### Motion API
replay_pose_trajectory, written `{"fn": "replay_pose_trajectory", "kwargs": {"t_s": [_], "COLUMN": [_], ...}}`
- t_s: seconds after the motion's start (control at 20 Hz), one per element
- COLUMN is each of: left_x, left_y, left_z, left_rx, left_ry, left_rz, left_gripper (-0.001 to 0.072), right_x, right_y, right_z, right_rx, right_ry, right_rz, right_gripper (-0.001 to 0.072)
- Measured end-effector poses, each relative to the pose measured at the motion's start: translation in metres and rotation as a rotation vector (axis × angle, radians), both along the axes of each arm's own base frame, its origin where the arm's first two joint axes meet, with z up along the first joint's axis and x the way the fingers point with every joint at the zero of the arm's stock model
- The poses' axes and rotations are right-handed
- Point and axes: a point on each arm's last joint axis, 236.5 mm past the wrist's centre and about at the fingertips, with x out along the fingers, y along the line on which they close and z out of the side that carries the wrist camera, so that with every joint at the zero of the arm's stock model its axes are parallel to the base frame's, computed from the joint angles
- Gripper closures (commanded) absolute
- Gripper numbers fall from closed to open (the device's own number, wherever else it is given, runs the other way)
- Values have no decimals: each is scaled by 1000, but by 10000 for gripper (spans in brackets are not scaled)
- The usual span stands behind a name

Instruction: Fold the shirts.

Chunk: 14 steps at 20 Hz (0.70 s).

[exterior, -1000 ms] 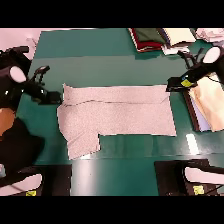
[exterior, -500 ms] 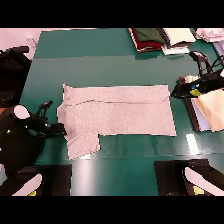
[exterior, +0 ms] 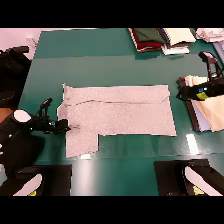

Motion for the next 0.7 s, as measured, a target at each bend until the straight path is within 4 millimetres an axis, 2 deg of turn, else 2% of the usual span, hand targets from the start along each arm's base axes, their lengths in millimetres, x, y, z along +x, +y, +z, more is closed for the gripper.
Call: {"fn": "replay_pose_trajectory", "kwargs": {"t_s": [0.15, 0.3, 0.35, 0.4, 0.55, 0.7], "left_x": [9, 15, 16, 16, 16, 16], "left_y": [0, 1, 1, 1, 5, 7], "left_z": [18, 31, 35, 36, 38, 38], "left_rx": [5, 14, 17, 21, 40, 53], "left_ry": [-37, -73, -80, -87, -94, -98], "left_rz": [-33, -49, -56, -60, -75, -81], "left_gripper": [688, 688, 688, 688, 688, 688], "right_x": [-32, -76, -90, -103, -133, -145], "right_y": [-25, -50, -56, -61, -62, -52], "right_z": [-31, -74, -87, -100, -130, -148], "right_rx": [13, 48, 64, 83, 128, 183], "right_ry": [111, 240, 277, 314, 389, 414], "right_rz": [-82, -194, -230, -269, -337, -363], "right_gripper": [277, 270, 206, 177, 178, 178]}}
